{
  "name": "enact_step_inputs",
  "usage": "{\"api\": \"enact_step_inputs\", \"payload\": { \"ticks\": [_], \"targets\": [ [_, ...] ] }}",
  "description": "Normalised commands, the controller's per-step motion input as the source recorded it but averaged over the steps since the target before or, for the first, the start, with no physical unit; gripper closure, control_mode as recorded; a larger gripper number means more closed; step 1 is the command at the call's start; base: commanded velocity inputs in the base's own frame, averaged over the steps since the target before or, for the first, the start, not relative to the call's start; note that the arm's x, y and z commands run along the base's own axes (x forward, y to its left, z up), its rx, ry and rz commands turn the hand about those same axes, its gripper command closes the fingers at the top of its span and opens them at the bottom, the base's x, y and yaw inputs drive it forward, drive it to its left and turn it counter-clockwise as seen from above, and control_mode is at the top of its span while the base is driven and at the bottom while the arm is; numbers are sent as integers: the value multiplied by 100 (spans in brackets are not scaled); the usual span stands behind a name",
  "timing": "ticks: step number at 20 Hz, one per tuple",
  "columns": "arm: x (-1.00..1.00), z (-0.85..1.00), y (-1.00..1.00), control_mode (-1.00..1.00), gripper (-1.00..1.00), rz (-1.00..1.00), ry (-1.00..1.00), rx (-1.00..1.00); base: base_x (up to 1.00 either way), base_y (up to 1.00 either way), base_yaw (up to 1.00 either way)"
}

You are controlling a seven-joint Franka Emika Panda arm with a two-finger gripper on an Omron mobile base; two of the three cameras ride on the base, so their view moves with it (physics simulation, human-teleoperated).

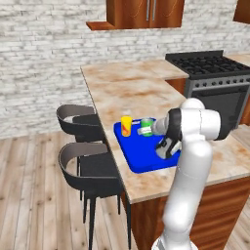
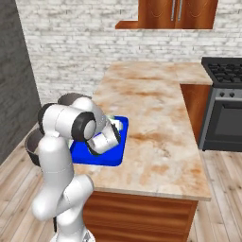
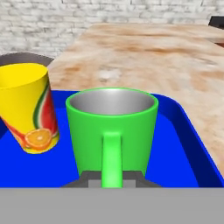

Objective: There is a tray on the dining counter. Grab the cup, mug, and pitcher and place them on the tray. The pitcher may be placed next to the tray if it cannot fit the tray.

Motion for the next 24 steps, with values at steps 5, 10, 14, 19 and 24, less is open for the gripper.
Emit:
{"api": "enact_step_inputs", "payload": {
  "ticks": [5,10,14,19,24],
  "targets": [
    [14,-8,0,-100,100,0,0,0,0,0,0],
    [12,-9,0,-100,100,0,0,0,0,0,0],
    [0,-2,0,-100,100,0,0,0,0,0,0],
    [-1,0,0,-100,100,0,0,0,0,0,0],
    [-9,-18,0,-100,100,0,-5,0,0,0,0]
  ]
}}
